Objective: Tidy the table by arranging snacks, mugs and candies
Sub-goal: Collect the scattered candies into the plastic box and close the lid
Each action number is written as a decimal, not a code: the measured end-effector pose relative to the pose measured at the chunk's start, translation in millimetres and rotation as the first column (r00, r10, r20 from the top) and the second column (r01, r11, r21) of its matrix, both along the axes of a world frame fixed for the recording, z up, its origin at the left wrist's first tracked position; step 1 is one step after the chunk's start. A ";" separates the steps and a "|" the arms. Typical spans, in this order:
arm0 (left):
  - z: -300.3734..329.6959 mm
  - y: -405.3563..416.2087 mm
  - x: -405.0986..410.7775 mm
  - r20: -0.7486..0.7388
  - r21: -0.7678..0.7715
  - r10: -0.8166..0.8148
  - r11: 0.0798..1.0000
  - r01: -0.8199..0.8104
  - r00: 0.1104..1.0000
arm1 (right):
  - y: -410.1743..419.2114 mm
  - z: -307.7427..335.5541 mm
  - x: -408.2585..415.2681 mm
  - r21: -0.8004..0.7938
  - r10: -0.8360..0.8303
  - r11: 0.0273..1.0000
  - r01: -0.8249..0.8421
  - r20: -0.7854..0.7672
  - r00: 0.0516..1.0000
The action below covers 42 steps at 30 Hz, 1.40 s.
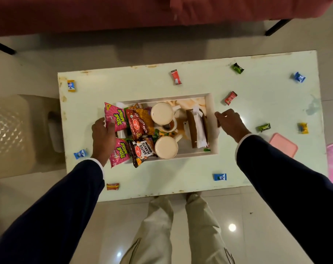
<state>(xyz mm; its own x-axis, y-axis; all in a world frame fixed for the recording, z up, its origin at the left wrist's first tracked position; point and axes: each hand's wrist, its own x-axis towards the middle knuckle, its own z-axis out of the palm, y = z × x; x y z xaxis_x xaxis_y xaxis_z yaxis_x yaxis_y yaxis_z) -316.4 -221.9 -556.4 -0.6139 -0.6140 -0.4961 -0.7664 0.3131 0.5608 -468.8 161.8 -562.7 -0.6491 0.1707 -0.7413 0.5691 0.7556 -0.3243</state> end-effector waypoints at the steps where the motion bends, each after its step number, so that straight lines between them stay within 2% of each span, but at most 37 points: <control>1: 9.0 6.6 -0.1 -0.020 -0.121 -0.077 0.990 0.074 0.997 | 2.7 6.6 6.6 0.015 0.047 0.999 -0.046 -0.075 0.996; 3: 29.0 25.7 -1.3 -0.051 -0.283 -0.211 0.940 0.188 0.976 | 10.1 26.1 24.2 0.024 0.139 0.990 -0.137 -0.165 0.976; 5: 46.8 49.5 -2.4 -0.064 -0.337 -0.349 0.889 0.309 0.935 | 20.8 42.8 43.3 0.023 0.231 0.973 -0.231 -0.193 0.954; 9: 72.4 104.0 -1.1 -0.149 -0.275 -0.570 0.809 0.520 0.808 | 51.7 73.0 76.2 0.056 0.364 0.931 -0.360 -0.189 0.912; 13: 76.5 161.5 7.5 -0.304 -0.168 -0.666 0.741 0.650 0.681 | 107.4 83.4 91.8 0.232 0.466 0.874 -0.427 -0.146 0.873; 16: 72.3 198.0 12.8 -0.331 -0.011 -0.650 0.727 0.686 0.684 | 152.6 80.2 92.4 0.372 0.468 0.841 -0.392 -0.139 0.873; 19: 63.8 239.1 18.2 -0.347 0.099 -0.600 0.741 0.664 0.721 | 194.1 69.9 81.2 0.435 0.487 0.815 -0.383 -0.156 0.859; 23: 50.1 325.7 16.6 -0.244 0.221 -0.573 0.753 0.620 0.783 | 257.2 42.9 75.6 0.371 0.485 0.832 -0.411 -0.131 0.864; 28: 43.0 403.2 0.1 -0.147 0.351 -0.553 0.746 0.566 0.820 | 289.8 16.3 74.0 0.279 0.611 0.784 -0.554 -0.188 0.769; 32: 44.3 439.5 -15.6 -0.085 0.417 -0.517 0.758 0.502 0.852 | 292.5 6.7 69.2 0.293 0.691 0.718 -0.631 -0.196 0.695; 35: 45.3 453.1 -22.5 -0.047 0.457 -0.504 0.757 0.467 0.862 | 292.9 7.2 66.1 0.318 0.713 0.694 -0.646 -0.178 0.678; 37: 45.4 459.6 -26.0 -0.044 0.490 -0.477 0.755 0.435 0.878 | 294.0 11.6 64.5 0.254 0.665 0.743 -0.619 -0.172 0.727; 38: 45.3 462.4 -27.5 -0.045 0.511 -0.439 0.762 0.398 0.898 | 293.5 15.3 64.1 0.164 0.584 0.811 -0.562 -0.177 0.792; 40: 45.6 466.3 -28.7 -0.031 0.548 -0.324 0.785 0.287 0.946 | 290.0 28.7 65.7 -0.132 0.304 0.937 -0.324 -0.148 0.941; 42: 49.7 470.1 -28.6 0.004 0.617 -0.195 0.773 0.151 0.981 | 284.3 49.9 72.9 -0.381 0.088 0.919 -0.106 -0.066 0.994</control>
<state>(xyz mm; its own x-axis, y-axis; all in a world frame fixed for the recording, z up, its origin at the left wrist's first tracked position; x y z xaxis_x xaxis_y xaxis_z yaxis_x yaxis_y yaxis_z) -345.0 248.2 -506.6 -0.6334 -0.0552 -0.7718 -0.7738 0.0524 0.6313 -395.9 446.1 -512.9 -0.6834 -0.1858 -0.7060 0.4767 0.6190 -0.6242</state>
